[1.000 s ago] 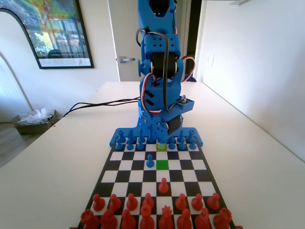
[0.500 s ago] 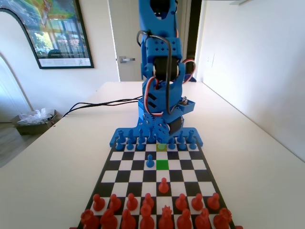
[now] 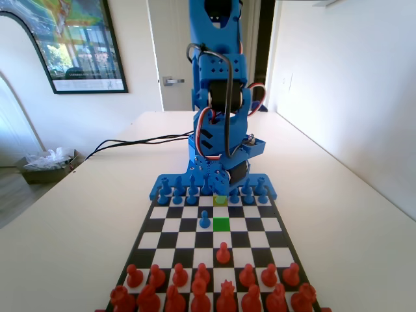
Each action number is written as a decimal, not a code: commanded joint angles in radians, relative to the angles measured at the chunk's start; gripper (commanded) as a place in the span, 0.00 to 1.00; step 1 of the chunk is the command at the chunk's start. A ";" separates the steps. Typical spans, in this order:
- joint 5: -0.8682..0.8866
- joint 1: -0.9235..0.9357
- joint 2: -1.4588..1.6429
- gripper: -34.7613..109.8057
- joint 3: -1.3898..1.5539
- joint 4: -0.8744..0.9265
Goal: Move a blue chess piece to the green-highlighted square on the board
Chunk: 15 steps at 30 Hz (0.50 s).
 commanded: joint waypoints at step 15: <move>-0.023 0.026 0.021 0.25 -0.067 0.089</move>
